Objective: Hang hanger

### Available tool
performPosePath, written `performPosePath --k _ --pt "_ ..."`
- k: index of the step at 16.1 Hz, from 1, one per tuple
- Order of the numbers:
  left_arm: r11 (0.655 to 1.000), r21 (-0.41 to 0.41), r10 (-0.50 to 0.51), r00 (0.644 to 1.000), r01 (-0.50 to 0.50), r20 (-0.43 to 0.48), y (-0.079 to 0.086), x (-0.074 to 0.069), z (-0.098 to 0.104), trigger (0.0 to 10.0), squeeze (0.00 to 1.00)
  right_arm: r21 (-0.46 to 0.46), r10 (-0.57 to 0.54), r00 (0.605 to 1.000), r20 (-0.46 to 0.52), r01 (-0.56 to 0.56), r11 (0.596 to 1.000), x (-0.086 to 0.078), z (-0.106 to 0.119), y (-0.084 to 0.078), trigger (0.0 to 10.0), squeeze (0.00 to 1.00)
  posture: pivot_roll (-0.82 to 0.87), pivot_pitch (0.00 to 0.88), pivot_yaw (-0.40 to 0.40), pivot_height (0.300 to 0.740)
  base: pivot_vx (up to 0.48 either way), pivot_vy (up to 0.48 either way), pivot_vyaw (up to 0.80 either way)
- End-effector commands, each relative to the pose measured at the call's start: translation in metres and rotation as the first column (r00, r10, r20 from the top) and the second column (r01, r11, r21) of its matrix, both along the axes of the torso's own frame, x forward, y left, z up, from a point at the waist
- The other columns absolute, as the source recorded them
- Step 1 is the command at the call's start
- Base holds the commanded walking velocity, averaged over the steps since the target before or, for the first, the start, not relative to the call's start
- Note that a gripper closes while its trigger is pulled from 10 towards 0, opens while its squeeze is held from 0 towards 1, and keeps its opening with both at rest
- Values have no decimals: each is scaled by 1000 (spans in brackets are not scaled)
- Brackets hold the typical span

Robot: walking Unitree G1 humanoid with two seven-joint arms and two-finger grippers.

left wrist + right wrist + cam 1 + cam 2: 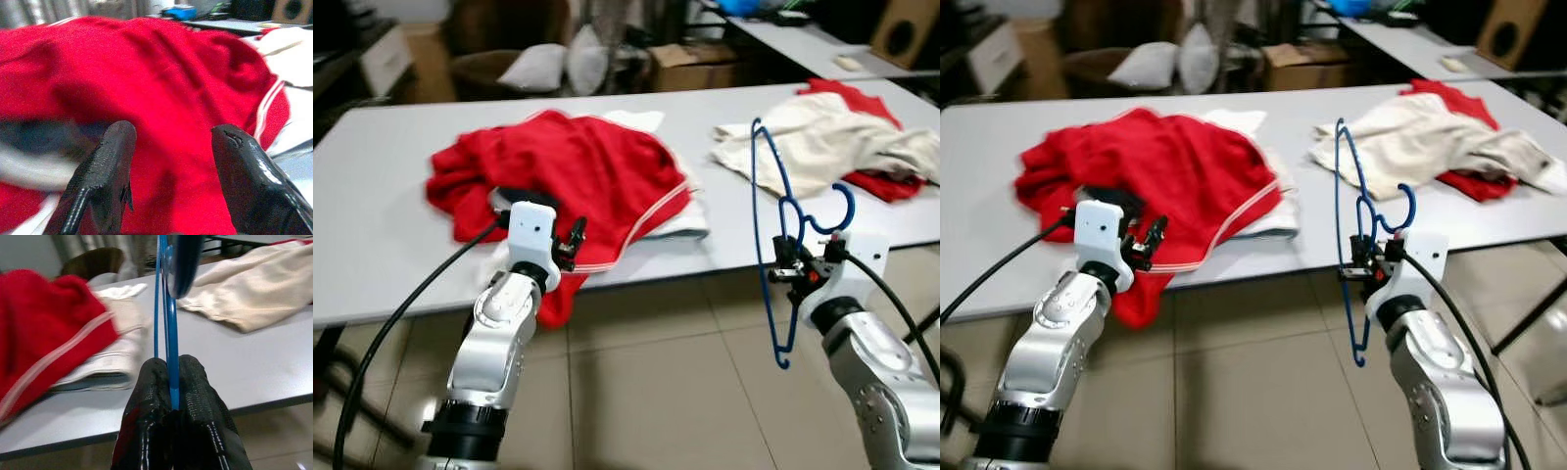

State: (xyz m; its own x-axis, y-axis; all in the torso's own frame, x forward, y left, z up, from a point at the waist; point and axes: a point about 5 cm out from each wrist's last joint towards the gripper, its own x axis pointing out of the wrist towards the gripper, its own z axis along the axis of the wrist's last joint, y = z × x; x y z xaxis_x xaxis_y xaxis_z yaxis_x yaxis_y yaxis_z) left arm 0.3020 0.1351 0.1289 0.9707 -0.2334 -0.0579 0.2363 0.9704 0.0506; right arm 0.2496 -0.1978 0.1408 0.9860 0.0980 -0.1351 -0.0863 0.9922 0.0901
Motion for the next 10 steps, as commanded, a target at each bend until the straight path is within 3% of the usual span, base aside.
performPosePath --k 1,4,6,7,9,10 --pt "1000 1 -28 1000 28 9 -9 1 3 10000 0 -18 -11 1000 5 11 1000 -1 2 -5 10000 0 -50 0 22 740 390 0 0" --pt "998 17 -63 998 62 13 -12 0 4 10000 0 -28 -5 1000 -7 5 1000 -3 0 -7 10000 0 -48 0 22 740 257 0 0" --pt "965 -12 -260 965 260 24 -29 -8 7 10000 0 -37 5 1000 -15 -6 999 -4 -1 -8 10000 0 -49 0 22 740 0 0 0" --pt "926 0 -378 926 378 -2 -38 -14 6 10000 1000 -40 5 1000 -18 -6 999 -4 -2 -10 10000 0 -49 0 23 740 0 0 0" --pt "872 93 -475 877 480 -75 -47 -17 -1 10000 1000 -51 5 1000 -23 -6 999 -4 -2 -15 10000 0 -51 0 25 740 0 0 0" --pt "858 86 -499 862 506 -88 -51 -17 -1 10000 1000 -53 4 1000 -24 -5 999 -5 -1 -16 10000 0 -54 0 26 740 0 0 0"
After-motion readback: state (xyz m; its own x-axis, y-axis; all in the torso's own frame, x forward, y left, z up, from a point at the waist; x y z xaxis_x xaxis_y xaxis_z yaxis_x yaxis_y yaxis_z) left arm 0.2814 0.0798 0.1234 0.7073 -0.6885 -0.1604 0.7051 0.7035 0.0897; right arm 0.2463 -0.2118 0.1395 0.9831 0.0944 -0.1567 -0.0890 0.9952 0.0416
